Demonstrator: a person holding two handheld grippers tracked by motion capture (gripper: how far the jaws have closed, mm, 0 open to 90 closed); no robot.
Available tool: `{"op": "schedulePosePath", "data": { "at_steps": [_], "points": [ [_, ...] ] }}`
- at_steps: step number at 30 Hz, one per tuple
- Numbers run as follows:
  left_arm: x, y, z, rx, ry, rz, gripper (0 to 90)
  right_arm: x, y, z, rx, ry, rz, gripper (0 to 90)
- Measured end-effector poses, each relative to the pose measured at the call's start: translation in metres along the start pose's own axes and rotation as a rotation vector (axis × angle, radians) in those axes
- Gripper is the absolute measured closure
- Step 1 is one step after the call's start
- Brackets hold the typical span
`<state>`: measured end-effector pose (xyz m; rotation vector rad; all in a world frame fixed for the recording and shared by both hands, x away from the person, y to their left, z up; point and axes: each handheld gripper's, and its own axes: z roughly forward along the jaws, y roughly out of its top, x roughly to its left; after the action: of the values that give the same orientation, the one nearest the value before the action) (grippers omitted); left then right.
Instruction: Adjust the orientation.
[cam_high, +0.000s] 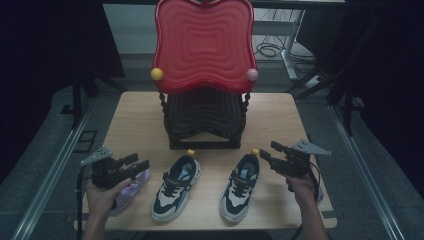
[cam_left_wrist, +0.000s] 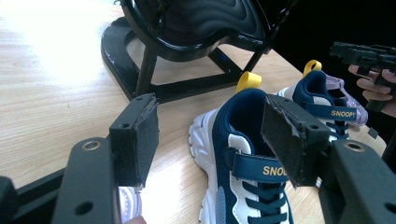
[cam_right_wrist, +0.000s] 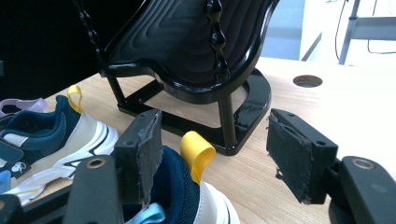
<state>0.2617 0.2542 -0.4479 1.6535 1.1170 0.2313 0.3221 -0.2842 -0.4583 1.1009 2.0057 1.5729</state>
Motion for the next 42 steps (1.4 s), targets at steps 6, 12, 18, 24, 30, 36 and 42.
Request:
{"op": "schedulePosePath", "data": {
  "at_steps": [6,12,18,24,30,36,42],
  "points": [
    [-0.006,-0.001,-0.001,0.005,-0.004,0.009,36.4,0.002,0.000,0.001,0.010,-0.014,-0.026,35.3],
    [-0.010,0.000,-0.001,0.007,-0.014,0.020,36.6,0.004,-0.002,0.003,0.036,-0.039,-0.041,34.7],
    [-0.010,0.000,-0.001,0.018,-0.011,0.030,37.9,0.003,-0.001,0.006,0.049,-0.068,-0.043,34.8],
    [-0.016,-0.001,-0.003,0.023,-0.047,0.040,49.4,0.005,-0.001,0.004,0.043,-0.068,-0.035,34.9],
    [-0.023,0.001,0.002,0.061,-0.044,0.083,73.8,0.004,-0.001,0.003,0.041,-0.065,-0.028,34.8],
    [-0.024,0.006,0.008,0.123,0.004,0.119,86.9,0.001,-0.001,0.002,0.044,-0.088,-0.020,34.9],
    [-0.024,0.007,-0.008,0.105,0.030,0.120,89.9,0.001,0.000,-0.002,0.039,-0.099,-0.010,34.9]
  ]
}}
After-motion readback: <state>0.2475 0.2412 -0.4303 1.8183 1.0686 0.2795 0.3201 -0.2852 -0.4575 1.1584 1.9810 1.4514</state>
